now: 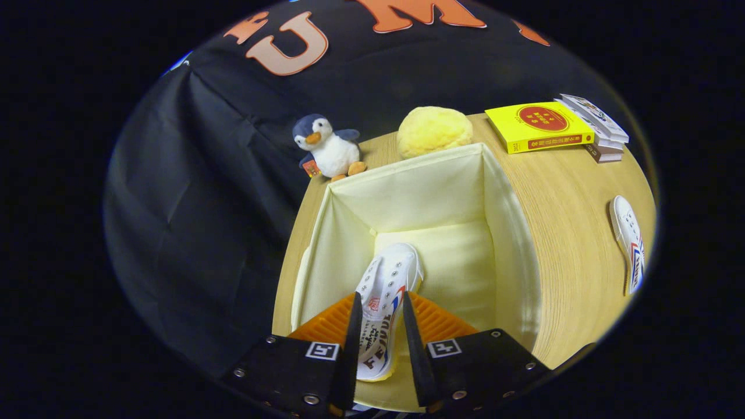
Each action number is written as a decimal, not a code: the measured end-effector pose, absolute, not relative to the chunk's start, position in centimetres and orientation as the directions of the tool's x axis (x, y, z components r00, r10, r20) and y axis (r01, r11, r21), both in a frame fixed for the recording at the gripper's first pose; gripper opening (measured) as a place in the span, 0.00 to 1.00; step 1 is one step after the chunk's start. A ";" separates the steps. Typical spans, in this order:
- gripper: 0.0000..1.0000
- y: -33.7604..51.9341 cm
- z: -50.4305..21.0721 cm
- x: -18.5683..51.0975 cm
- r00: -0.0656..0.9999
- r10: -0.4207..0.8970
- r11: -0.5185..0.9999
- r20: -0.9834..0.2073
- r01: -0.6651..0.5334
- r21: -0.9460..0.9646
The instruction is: Open the storage box then place both shoes into the box .Put the left shoe in first, then the right shoe, with the right side of both shoes facing outward in a uniform manner.
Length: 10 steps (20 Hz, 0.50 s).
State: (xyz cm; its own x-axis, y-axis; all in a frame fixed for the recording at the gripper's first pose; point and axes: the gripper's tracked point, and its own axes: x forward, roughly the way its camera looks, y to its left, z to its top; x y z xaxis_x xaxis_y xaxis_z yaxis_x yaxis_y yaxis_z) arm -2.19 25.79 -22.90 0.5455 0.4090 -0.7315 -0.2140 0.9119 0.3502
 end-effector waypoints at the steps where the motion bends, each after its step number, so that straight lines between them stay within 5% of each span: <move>1: 0.45 25.2 -22.2 -2.1 0.556 0.415 0.908 -0.720 -0.210 0.361; 8: 0.95 17.0 -16.6 -0.2 0.684 0.392 0.909 -0.615 -0.187 0.372; 10: 0.99 13.5 -16.1 0.5 0.712 0.358 0.920 -0.604 -0.161 0.356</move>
